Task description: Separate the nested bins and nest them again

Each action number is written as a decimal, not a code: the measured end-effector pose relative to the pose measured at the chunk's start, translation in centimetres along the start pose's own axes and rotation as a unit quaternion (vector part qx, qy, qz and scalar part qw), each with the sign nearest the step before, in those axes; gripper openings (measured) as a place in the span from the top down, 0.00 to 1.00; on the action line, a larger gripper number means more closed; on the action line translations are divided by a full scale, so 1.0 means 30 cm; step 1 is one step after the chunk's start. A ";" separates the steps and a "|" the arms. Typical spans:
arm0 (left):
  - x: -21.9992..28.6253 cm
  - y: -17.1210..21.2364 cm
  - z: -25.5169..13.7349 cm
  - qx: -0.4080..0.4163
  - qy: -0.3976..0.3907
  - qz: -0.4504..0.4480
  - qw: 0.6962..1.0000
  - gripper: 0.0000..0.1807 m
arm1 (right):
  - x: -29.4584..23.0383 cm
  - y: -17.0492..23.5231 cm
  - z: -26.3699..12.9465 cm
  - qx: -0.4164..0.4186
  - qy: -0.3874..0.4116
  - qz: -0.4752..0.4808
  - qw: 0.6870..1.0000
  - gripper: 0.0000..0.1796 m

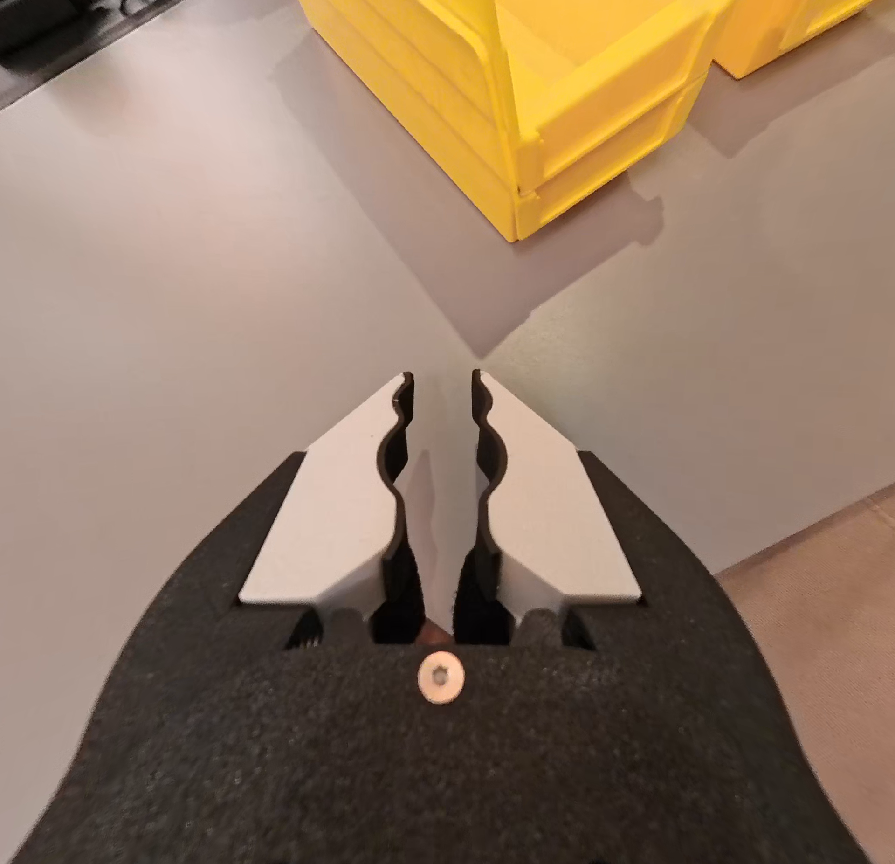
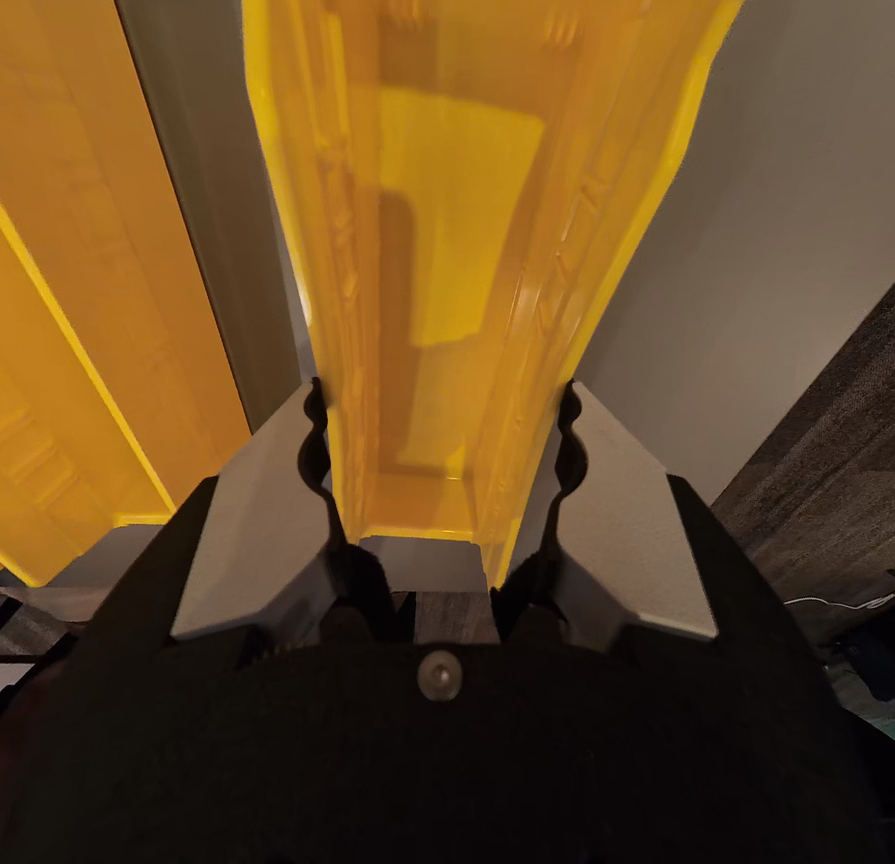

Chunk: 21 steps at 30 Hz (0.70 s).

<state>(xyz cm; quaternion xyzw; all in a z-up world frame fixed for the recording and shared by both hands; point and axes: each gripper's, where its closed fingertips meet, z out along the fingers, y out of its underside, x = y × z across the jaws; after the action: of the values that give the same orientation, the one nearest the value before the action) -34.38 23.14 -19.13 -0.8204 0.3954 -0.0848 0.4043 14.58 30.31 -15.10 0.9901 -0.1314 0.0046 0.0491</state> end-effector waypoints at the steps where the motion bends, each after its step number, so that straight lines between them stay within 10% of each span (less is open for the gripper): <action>1: 0.000 0.000 0.000 0.000 0.001 0.000 1.000 0.88 | -0.001 -0.006 0.006 0.000 0.000 -0.001 1.000 0.46; 9: -0.005 0.006 0.001 -0.002 -0.007 0.010 1.000 0.88 | 0.013 -0.072 0.018 0.072 -0.006 -0.010 0.997 0.35; 14: 0.031 -0.058 -0.024 0.051 0.059 -0.075 0.994 0.84 | 0.015 -0.105 -0.137 0.269 0.022 -0.044 0.962 0.24; 21: 0.008 -0.137 -0.062 0.088 0.109 -0.170 0.975 0.63 | -0.305 0.437 -0.209 0.501 -0.113 -0.070 0.855 0.43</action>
<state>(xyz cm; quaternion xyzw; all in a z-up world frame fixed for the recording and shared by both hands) -32.68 23.34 -14.96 -0.8223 0.2831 -0.2756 0.4095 2.34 20.72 -7.81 0.8809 -0.0467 -0.0456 -0.4687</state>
